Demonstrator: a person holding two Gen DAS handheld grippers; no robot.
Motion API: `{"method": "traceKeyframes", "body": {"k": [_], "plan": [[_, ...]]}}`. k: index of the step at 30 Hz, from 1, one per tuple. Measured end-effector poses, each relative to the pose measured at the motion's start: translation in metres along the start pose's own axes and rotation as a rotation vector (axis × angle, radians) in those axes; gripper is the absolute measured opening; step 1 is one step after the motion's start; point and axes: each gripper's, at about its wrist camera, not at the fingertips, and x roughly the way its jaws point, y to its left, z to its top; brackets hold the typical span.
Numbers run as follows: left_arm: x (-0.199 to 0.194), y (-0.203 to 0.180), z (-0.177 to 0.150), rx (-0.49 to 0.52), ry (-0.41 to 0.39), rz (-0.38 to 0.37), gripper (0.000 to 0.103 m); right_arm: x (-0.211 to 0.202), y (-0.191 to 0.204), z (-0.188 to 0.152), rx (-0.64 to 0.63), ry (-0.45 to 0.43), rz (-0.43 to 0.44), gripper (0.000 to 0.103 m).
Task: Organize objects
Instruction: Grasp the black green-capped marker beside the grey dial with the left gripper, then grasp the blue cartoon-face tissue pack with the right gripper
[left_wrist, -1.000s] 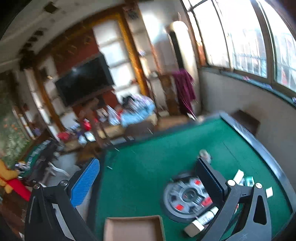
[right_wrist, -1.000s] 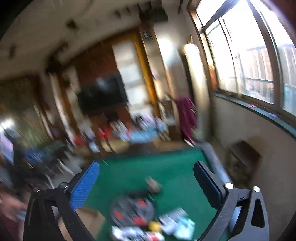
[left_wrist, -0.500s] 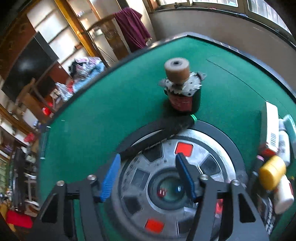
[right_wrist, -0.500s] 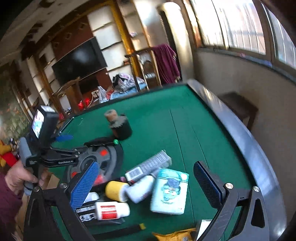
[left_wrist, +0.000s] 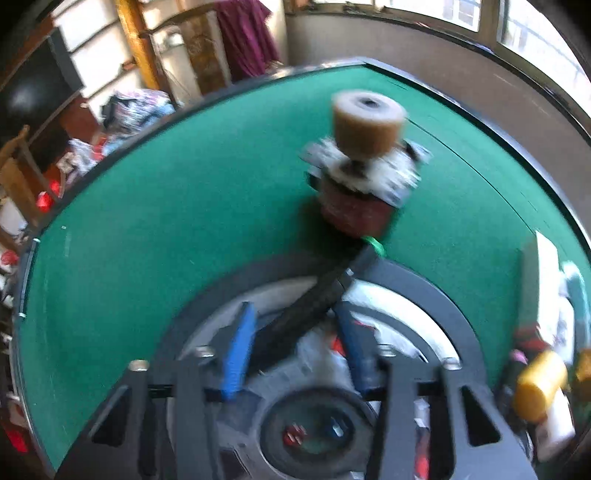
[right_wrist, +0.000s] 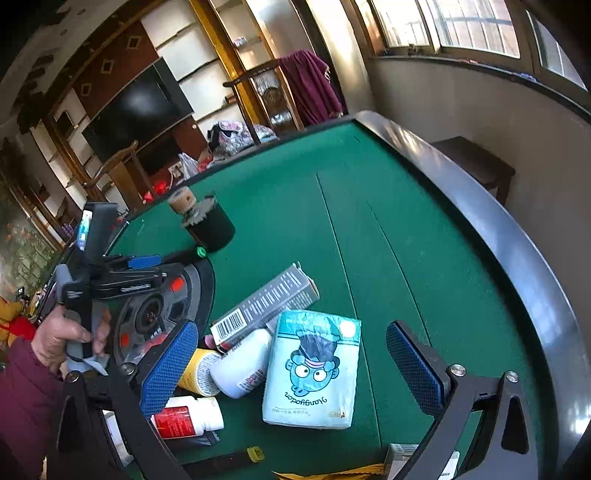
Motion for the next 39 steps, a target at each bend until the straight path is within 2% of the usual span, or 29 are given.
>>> {"method": "traceKeyframes", "body": {"k": [3,5,10,13,15,17,19,21,23,25,29,34,39], "plan": [[-0.011,-0.012,-0.011,0.057,0.045,-0.059,0.019,0.001,-0.004,-0.002,0.023,0.010,0.003,0.103],[-0.016,-0.020,-0.016,0.085,0.070,-0.072,0.018,0.002,-0.007,-0.003,0.036,0.023,0.005,0.103],[-0.018,-0.031,-0.016,0.068,0.054,-0.010,0.022,0.002,-0.006,-0.004,0.031,0.026,0.001,0.103],[-0.020,-0.039,-0.020,0.059,0.020,0.051,0.032,0.000,-0.005,-0.003,0.029,0.017,-0.003,0.103],[-0.023,-0.047,-0.024,0.099,-0.016,0.147,0.051,-0.002,-0.007,-0.002,0.033,0.013,-0.010,0.103],[-0.025,-0.058,-0.029,0.133,-0.036,0.222,0.052,-0.002,-0.009,-0.003,0.044,0.015,-0.009,0.103],[-0.028,-0.069,-0.032,0.150,-0.041,0.255,0.045,-0.003,-0.010,-0.002,0.048,0.016,-0.012,0.103],[-0.030,-0.075,-0.035,0.138,-0.017,0.200,0.015,-0.006,-0.012,-0.001,0.053,0.005,-0.013,0.103],[-0.036,-0.079,-0.040,0.129,-0.005,0.186,0.015,-0.012,-0.015,0.002,0.057,-0.014,-0.013,0.103],[-0.043,-0.079,-0.043,0.102,-0.001,0.138,0.015,-0.016,-0.019,0.004,0.063,-0.029,-0.013,0.103],[-0.075,-0.070,-0.057,0.035,-0.037,0.122,0.015,-0.024,-0.029,0.009,0.088,-0.042,0.013,0.103],[-0.143,-0.060,-0.088,-0.070,-0.132,0.093,0.015,-0.018,-0.037,0.009,0.115,0.001,0.029,0.103],[-0.206,-0.065,-0.147,-0.220,-0.250,0.033,0.015,-0.007,-0.023,0.002,0.045,0.062,0.020,0.103]]}}
